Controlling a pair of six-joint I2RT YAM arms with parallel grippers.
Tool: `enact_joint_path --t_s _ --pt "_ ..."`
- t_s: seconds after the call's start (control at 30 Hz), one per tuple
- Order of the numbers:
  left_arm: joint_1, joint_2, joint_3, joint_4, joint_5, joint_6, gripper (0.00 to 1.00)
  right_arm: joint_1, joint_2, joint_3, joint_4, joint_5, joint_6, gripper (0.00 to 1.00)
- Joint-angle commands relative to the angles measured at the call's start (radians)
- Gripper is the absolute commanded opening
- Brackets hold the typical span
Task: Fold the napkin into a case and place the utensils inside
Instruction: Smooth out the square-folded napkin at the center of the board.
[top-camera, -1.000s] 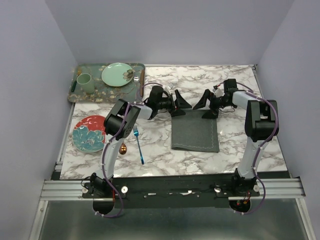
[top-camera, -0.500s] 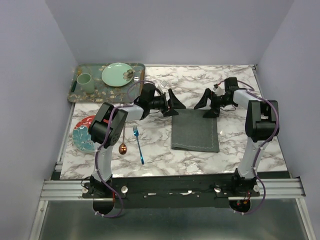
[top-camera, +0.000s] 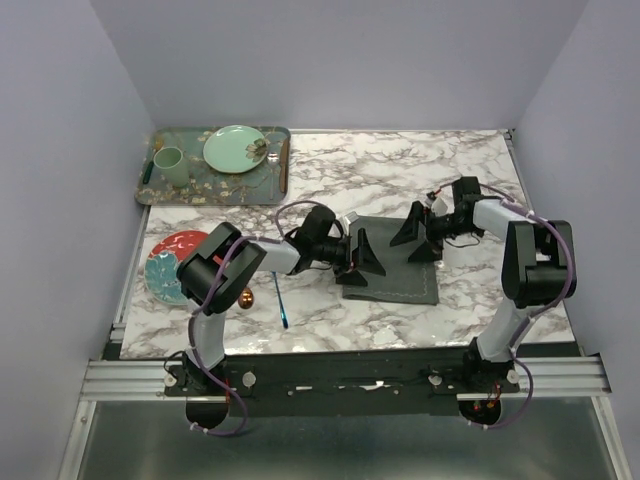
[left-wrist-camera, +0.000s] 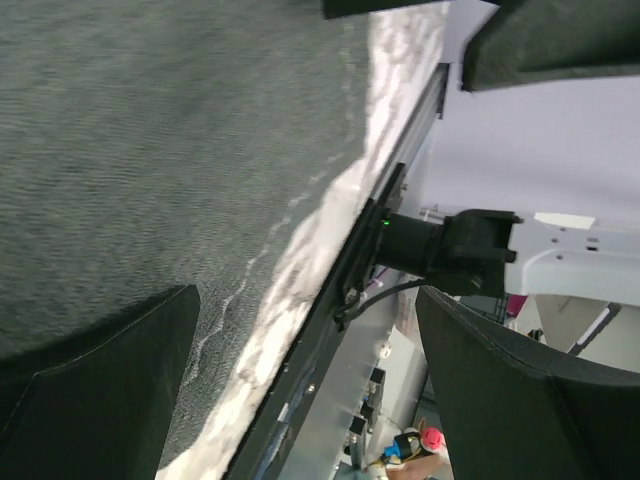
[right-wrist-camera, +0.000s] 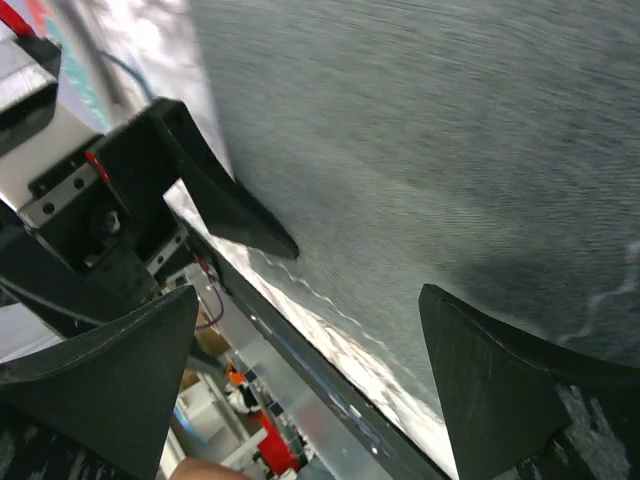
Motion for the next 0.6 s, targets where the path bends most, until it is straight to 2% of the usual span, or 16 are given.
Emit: enact_joint_path --t_s 0.0,0.13,0.27,0.57 --pt "0.013 0.112 -0.018 -0.065 -0.01 0.012 0.99 -0.005 0.093 0.015 -0.098 0.105 -0.095 1.0" --pt "0.03 0.147 -0.032 -0.102 -0.053 0.029 0.99 -0.005 0.13 0.053 -0.12 0.18 -0.091 1.0" --pt "0.051 0.104 -0.044 -0.152 -0.068 0.077 0.99 -0.004 0.144 0.071 -0.134 0.214 -0.101 1.0" --pt "0.116 -0.084 -0.113 -0.25 -0.011 0.24 0.99 0.039 0.167 0.078 -0.094 0.128 -0.101 1.0"
